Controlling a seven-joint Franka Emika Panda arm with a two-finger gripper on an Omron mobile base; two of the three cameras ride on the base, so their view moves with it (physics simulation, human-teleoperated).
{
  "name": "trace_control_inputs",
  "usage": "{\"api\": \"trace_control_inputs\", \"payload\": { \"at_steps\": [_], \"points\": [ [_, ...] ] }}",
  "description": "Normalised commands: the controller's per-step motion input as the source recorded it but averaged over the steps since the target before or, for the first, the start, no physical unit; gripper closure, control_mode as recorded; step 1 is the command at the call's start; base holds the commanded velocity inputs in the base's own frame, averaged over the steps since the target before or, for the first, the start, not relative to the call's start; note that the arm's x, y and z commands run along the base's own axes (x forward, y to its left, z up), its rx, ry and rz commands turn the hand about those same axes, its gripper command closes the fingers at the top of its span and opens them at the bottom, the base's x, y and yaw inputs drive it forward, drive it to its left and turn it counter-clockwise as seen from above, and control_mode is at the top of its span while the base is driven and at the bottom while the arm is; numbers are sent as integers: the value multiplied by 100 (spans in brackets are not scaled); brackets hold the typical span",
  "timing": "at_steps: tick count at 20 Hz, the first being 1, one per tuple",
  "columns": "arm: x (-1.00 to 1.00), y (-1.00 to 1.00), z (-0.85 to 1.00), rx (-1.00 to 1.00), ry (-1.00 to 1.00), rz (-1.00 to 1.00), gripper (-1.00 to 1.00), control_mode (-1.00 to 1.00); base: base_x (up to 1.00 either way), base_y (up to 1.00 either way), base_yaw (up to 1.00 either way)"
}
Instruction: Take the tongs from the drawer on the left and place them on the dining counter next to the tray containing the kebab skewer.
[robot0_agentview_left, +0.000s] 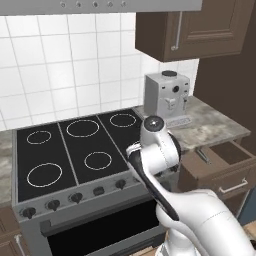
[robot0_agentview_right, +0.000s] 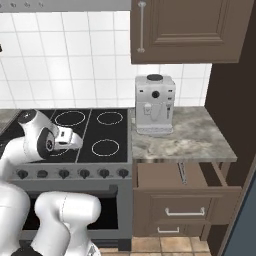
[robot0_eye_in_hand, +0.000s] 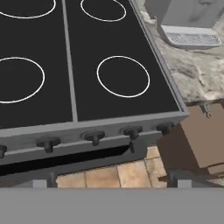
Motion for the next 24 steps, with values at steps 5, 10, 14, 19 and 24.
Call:
{"api": "trace_control_inputs", "payload": {
  "at_steps": [5,10,14,19,24],
  "points": [
    [18,-42,-30,2,17,-86,-100,-100,0,0,0],
    [32,-75,-15,11,19,-74,-100,-100,0,0,0],
    [46,-100,0,26,18,-34,-100,-100,0,0,0],
    [16,-100,0,20,3,-21,-100,-100,0,0,0],
    [-3,-100,-6,17,1,-10,-100,-100,0,0,0]
  ]
}}
